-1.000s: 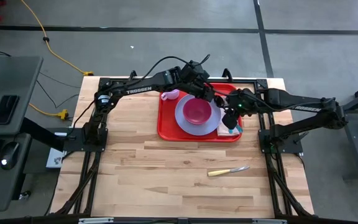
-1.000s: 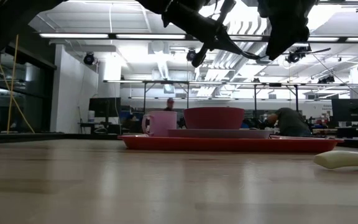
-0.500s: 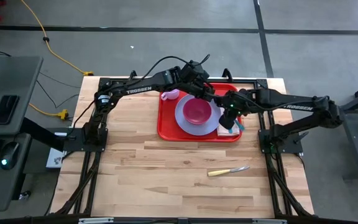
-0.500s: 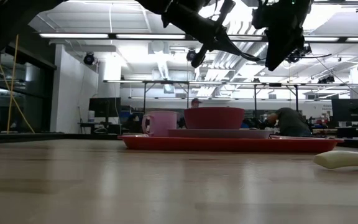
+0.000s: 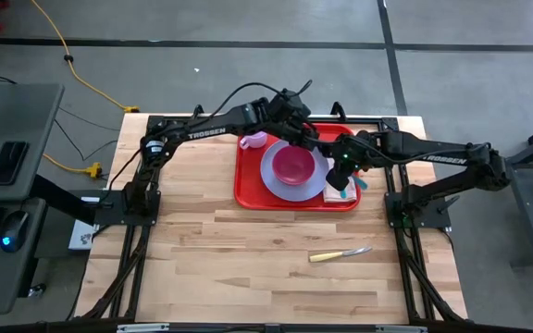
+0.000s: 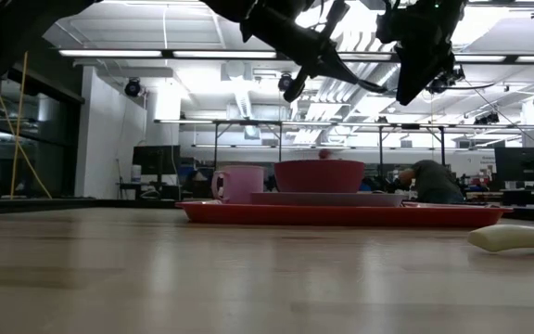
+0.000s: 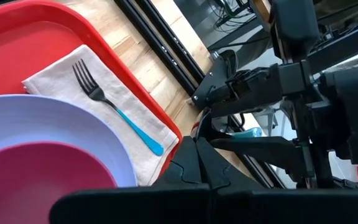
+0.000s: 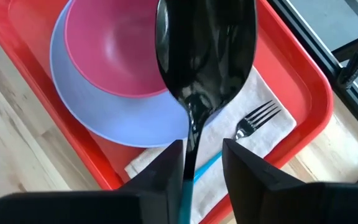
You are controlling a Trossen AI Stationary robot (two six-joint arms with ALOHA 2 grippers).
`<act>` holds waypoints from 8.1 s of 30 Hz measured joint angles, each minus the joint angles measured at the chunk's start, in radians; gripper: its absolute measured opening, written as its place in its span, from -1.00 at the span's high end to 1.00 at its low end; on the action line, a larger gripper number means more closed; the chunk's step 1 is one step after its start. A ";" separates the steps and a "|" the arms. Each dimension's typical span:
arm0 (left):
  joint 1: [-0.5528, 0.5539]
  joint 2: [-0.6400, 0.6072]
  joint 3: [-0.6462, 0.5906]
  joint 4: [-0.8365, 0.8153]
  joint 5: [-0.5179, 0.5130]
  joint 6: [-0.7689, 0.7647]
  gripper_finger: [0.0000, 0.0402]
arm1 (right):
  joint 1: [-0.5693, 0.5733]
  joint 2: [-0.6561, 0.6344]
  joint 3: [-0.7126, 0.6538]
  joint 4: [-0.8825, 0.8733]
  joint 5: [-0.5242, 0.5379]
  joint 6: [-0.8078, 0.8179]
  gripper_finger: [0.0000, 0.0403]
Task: Set up tray
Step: Put the blue spoon on the left of the blue fork on the white napkin on the red serving tray
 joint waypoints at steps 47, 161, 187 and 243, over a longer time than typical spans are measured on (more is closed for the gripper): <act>0.005 0.000 0.000 0.031 -0.007 0.000 0.87 | 0.000 -0.001 0.001 -0.002 -0.012 0.017 1.00; 0.283 -0.776 -0.844 0.166 0.000 0.420 0.79 | -0.318 0.062 -0.371 0.435 -0.254 0.540 1.00; 0.192 -0.793 -1.098 0.510 -0.026 0.472 0.79 | -0.358 0.060 -0.524 0.663 -0.272 0.507 1.00; 0.194 -1.157 -1.508 0.765 0.008 0.426 0.79 | -0.380 0.154 -0.556 0.734 -0.348 0.434 1.00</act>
